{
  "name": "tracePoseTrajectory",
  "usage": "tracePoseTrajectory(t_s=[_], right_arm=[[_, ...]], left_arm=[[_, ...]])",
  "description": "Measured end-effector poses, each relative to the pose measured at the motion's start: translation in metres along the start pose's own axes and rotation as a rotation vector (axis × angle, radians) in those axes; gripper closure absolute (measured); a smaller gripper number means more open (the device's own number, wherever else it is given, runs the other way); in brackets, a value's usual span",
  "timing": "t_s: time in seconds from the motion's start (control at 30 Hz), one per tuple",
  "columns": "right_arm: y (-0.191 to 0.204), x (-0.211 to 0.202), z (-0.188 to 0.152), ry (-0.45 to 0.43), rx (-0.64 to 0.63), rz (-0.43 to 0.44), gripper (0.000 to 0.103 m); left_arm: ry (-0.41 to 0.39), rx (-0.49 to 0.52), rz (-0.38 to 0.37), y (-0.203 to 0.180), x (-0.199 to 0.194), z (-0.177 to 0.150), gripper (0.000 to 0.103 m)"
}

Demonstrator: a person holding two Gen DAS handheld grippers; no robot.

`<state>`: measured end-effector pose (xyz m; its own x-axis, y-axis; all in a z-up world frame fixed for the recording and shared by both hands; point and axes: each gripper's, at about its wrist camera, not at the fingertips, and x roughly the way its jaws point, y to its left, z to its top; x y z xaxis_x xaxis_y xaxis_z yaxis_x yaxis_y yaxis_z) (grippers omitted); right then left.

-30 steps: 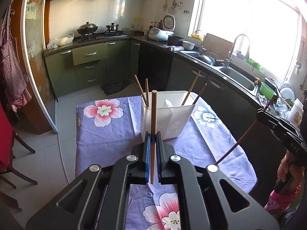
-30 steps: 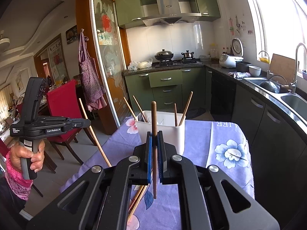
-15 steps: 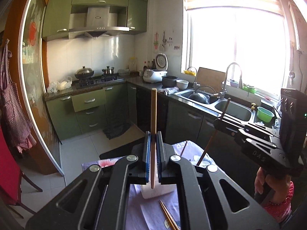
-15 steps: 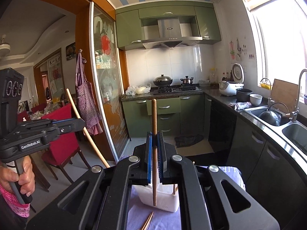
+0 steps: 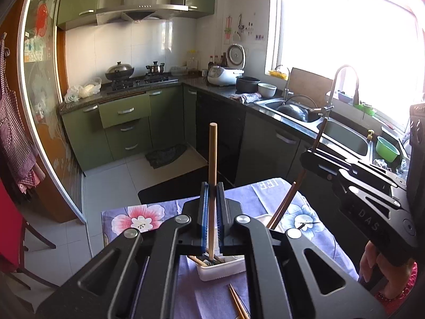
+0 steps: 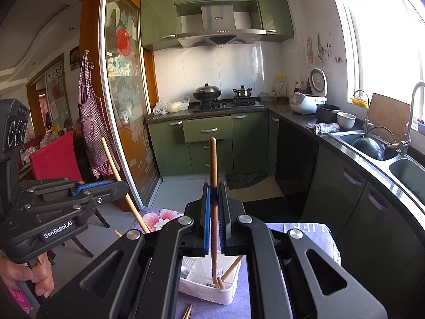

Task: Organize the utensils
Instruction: 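Carry both chopsticks over the holder and open both tools to drop them, then grasp a wooden chopstick with the left tool and lift it upright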

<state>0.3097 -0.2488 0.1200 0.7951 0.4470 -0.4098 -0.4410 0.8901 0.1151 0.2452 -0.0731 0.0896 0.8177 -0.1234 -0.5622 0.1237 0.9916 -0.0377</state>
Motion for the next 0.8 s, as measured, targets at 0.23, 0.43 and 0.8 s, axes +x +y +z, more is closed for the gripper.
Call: tracePoseTrajectory(t_s=[0.23,0.43,0.8], right_arm=[[-0.003,0.018,-0.017,0.061,0.004,0.023,0.096],[0.001,-0.012,-0.014,0.017,0.001,0.039,0.096],[-0.011,-0.118,-0.112,0.016,0.025,0.015,0.085]], left_arm=[[0.082,-0.001,0.001,0.002,0.021,-0.019,0.094],[0.055,0.010,0.001,-0.002,0.000,-0.017,0.081],[0.247,-0.053,-0.037,-0.008,-0.006,-0.105,0.062]])
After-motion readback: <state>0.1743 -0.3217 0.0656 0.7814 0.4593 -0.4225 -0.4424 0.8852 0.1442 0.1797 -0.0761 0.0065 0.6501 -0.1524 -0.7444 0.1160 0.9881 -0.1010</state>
